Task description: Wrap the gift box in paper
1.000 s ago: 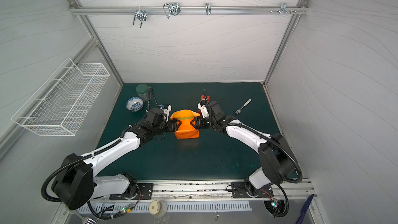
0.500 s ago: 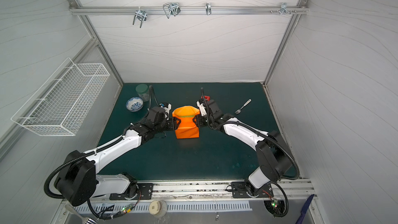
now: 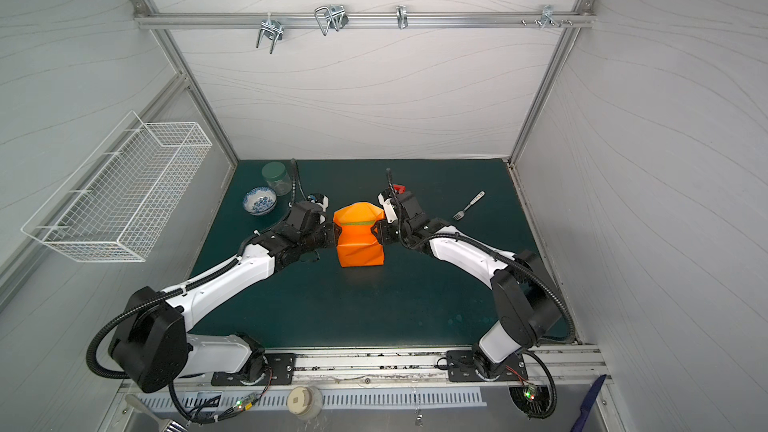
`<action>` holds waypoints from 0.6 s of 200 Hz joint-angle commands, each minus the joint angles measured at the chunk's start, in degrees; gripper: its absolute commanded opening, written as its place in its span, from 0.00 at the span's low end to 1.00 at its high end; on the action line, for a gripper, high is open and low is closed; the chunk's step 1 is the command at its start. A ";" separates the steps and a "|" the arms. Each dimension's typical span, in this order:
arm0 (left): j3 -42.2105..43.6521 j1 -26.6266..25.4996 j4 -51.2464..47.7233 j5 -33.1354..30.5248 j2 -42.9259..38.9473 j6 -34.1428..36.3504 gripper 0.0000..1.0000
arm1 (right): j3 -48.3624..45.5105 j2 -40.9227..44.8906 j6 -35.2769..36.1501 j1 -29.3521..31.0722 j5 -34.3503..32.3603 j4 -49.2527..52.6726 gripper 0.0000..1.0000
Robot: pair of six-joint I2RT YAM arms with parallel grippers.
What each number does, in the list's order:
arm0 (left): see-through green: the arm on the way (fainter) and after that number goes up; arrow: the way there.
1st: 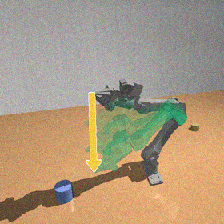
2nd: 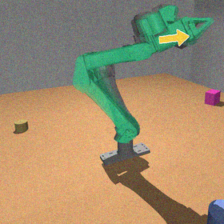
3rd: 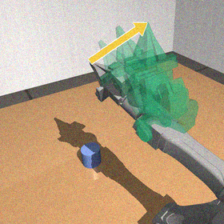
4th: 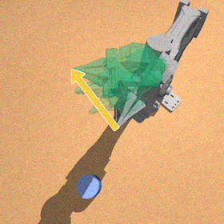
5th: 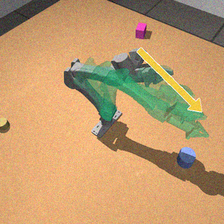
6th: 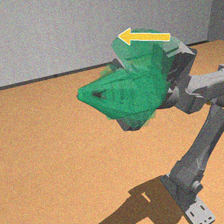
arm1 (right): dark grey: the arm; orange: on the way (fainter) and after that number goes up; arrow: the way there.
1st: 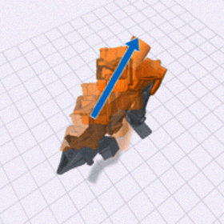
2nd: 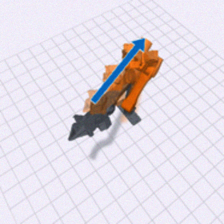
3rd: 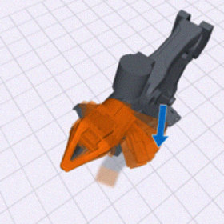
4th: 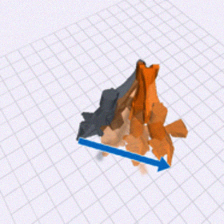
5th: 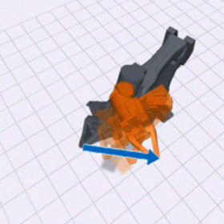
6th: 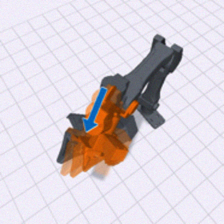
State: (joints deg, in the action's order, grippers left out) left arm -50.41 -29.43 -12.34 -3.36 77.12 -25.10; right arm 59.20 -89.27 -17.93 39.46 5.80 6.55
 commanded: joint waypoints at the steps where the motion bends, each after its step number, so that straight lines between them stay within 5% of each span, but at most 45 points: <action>1: -2.23 -0.32 -0.75 -3.63 2.51 1.58 0.24 | 0.92 -1.80 2.20 0.09 -2.36 4.85 0.45; 76: -1.15 -0.98 -0.58 -3.59 3.69 2.17 0.13 | 6.14 -0.33 5.35 0.07 -5.78 9.02 0.46; 120: -1.57 -0.97 -0.69 -2.77 3.82 2.23 0.12 | 6.26 -2.21 6.52 0.83 -6.86 9.28 0.33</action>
State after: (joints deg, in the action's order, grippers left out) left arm -51.51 -30.17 -10.41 -5.85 79.35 -23.68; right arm 64.64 -89.97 -13.39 39.68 1.10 13.15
